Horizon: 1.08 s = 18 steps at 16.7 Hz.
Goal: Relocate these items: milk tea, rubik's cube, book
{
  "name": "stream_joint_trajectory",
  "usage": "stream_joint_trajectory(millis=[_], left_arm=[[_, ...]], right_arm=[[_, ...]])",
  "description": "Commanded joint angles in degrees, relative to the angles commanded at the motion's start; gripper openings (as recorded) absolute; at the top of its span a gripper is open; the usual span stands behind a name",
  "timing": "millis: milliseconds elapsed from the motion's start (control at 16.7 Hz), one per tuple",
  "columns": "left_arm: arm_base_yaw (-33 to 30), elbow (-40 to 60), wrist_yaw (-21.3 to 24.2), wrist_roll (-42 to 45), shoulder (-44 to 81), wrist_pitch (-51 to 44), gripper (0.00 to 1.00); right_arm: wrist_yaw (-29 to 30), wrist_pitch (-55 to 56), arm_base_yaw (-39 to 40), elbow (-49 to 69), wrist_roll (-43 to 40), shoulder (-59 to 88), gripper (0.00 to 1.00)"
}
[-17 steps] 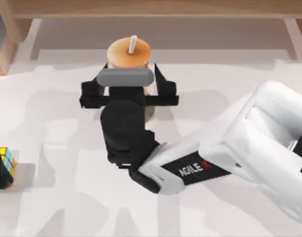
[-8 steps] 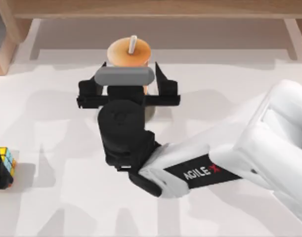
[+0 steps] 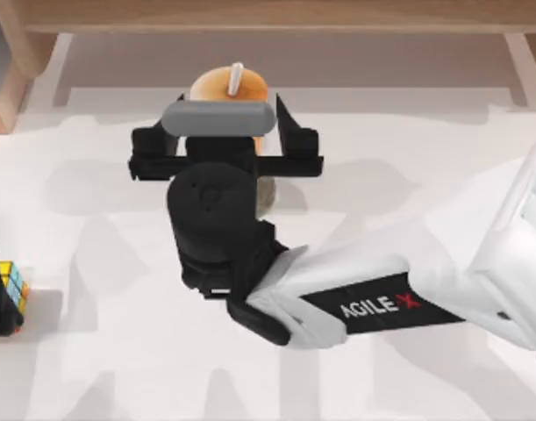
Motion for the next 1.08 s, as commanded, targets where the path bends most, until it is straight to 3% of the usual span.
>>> stream_joint_trajectory(millis=[240, 480, 1080], left_arm=[[0.0, 0.0, 0.0, 0.0, 0.0, 0.0, 1.0], [0.0, 0.0, 0.0, 0.0, 0.0, 0.0, 1.0], [0.0, 0.0, 0.0, 0.0, 0.0, 0.0, 1.0]], right_arm=[[-1.8, -1.5, -1.3, -1.9, 0.0, -3.5, 1.0], [-8.0, -7.0, -6.8, -9.2, 0.1, -16.8, 1.0], [-34.3, -31.5, -32.7, -42.4, 0.0, -78.7, 1.0]])
